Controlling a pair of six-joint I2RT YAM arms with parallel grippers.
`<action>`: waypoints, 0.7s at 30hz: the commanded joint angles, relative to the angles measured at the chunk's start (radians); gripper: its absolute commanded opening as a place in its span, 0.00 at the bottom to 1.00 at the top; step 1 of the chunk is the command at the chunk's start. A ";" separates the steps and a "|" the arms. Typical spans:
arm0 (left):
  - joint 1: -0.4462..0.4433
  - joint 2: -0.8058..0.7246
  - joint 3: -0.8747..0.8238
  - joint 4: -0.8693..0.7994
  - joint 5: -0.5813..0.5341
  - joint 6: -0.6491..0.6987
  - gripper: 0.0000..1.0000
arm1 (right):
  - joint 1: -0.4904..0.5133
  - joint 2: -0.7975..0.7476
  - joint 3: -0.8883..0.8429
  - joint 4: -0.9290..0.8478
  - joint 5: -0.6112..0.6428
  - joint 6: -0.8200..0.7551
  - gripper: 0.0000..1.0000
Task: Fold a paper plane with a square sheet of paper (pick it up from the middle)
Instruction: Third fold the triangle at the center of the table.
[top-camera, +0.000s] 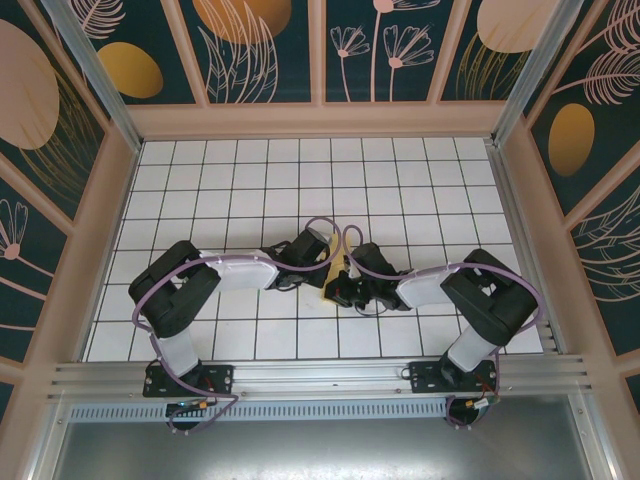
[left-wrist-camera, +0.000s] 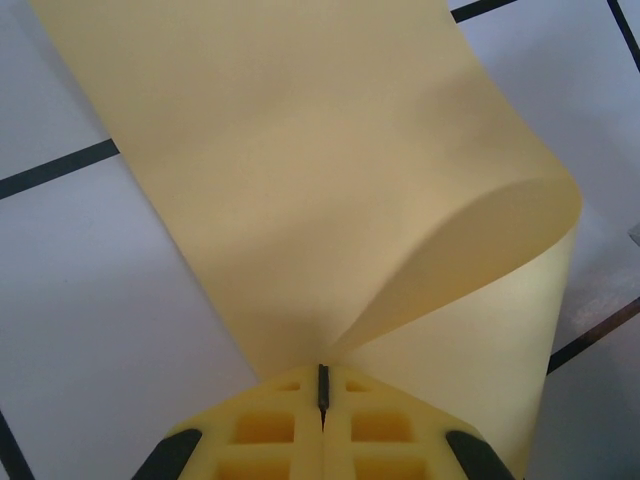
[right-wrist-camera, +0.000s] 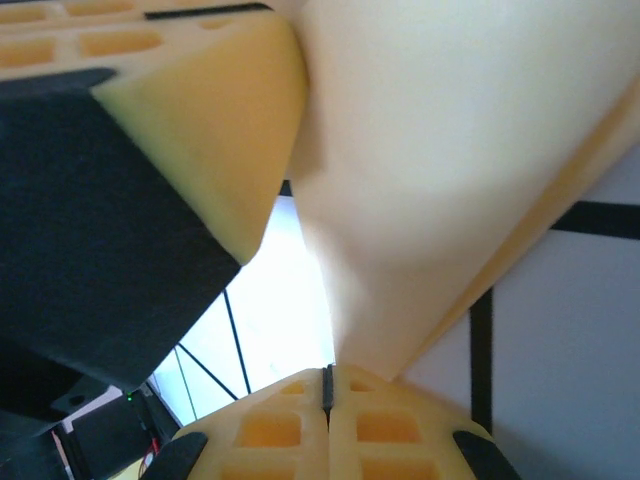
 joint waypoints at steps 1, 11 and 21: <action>0.004 0.031 0.008 -0.017 -0.020 0.015 0.00 | 0.000 0.000 0.000 -0.015 -0.005 -0.014 0.00; 0.005 0.031 0.008 -0.019 -0.022 0.020 0.00 | -0.099 -0.132 -0.001 0.005 -0.022 -0.046 0.00; 0.005 0.033 0.014 -0.016 -0.018 0.020 0.00 | -0.116 -0.037 0.023 0.078 -0.088 -0.049 0.00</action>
